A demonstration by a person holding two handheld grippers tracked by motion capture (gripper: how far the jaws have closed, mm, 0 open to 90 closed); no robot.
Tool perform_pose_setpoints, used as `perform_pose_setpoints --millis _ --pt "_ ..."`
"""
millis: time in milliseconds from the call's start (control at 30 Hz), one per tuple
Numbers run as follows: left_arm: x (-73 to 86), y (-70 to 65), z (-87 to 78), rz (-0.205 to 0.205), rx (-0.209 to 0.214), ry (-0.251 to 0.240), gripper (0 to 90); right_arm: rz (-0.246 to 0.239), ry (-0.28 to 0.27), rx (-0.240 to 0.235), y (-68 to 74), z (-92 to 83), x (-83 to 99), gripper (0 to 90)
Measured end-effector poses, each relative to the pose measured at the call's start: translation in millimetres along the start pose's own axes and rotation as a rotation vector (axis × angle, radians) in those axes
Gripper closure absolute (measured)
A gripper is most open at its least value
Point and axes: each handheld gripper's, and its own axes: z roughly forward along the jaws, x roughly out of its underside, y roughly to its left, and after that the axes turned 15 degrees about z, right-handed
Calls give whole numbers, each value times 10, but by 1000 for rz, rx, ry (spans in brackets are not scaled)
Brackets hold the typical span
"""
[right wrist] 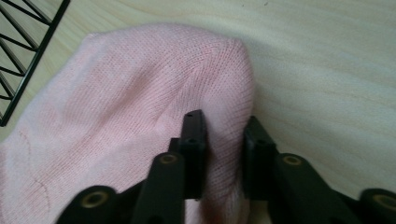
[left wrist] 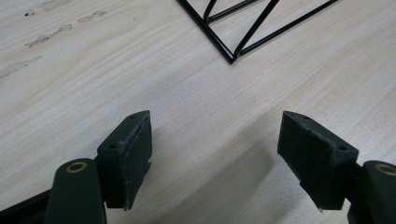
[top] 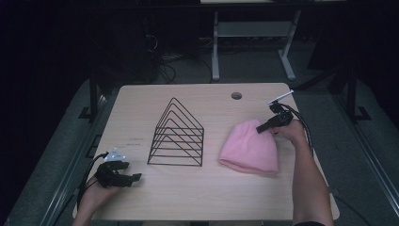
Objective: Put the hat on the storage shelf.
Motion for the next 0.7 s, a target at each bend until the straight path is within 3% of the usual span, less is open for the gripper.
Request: perform_pose_setpoints --millis 100,367,567,700 --pt "-6 -15 -4 1 0 7 263 -10 -8 9 31 -39 38 774" --pt "-29 -50 -11 1 1 -6 263 9 -52 -22 78 -167 186 786" --pt "-47 -61 -18 27 -8 3 263 -15 -93 -36 215 -291 305 789" --pt "-40 -62 -33 -1 -15 -19 262 -34 -117 -34 337 -359 371 789"
